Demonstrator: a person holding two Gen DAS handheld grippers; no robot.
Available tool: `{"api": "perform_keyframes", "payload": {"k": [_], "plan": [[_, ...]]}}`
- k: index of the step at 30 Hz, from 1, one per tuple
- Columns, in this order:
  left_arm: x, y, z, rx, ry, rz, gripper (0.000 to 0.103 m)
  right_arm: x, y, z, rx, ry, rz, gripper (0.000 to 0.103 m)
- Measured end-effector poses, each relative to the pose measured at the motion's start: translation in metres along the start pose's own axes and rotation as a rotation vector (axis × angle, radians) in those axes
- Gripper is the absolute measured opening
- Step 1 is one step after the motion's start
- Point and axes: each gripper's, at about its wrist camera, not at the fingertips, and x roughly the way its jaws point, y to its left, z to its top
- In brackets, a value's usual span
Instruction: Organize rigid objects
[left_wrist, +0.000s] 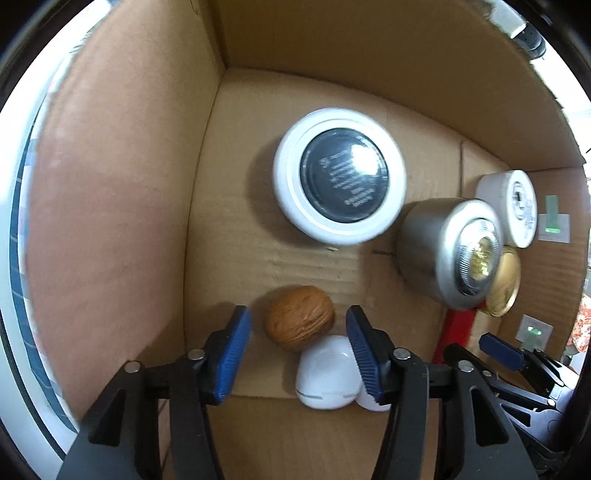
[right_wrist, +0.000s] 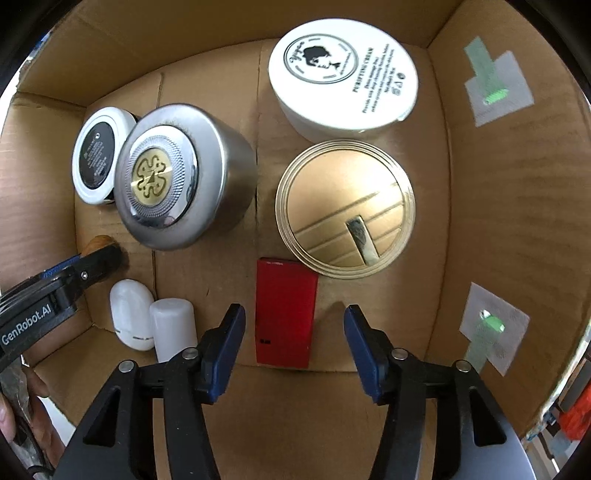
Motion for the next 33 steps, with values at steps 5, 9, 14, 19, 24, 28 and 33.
{"api": "perform_keyframes", "payload": {"k": [5, 9, 14, 19, 24, 28, 33], "plan": [[-0.022, -0.003, -0.014, 0.011, -0.047, 0.02, 0.058, -0.026, 0.001, -0.008, -0.022, -0.044, -0.018, 0.068], [-0.043, -0.003, -0.028, 0.018, -0.09, 0.024, 0.068, -0.05, 0.002, -0.016, -0.04, -0.09, -0.042, 0.075], [-0.066, -0.004, -0.047, 0.018, -0.159, 0.031, 0.092, -0.072, 0.006, -0.028, -0.058, -0.126, -0.056, 0.092], [-0.104, -0.009, -0.05, 0.029, -0.217, 0.061, 0.103, -0.093, 0.004, -0.04, -0.062, -0.162, -0.059, 0.103], [-0.132, -0.017, -0.057, 0.036, -0.267, 0.08, 0.103, -0.105, -0.001, -0.051, -0.052, -0.206, -0.063, 0.103], [-0.153, -0.022, -0.077, 0.048, -0.317, 0.096, 0.103, -0.122, -0.003, -0.067, -0.054, -0.252, -0.055, 0.103], [-0.195, -0.034, -0.108, 0.056, -0.394, 0.085, 0.103, -0.17, -0.01, -0.1, -0.058, -0.347, -0.048, 0.103]]}}
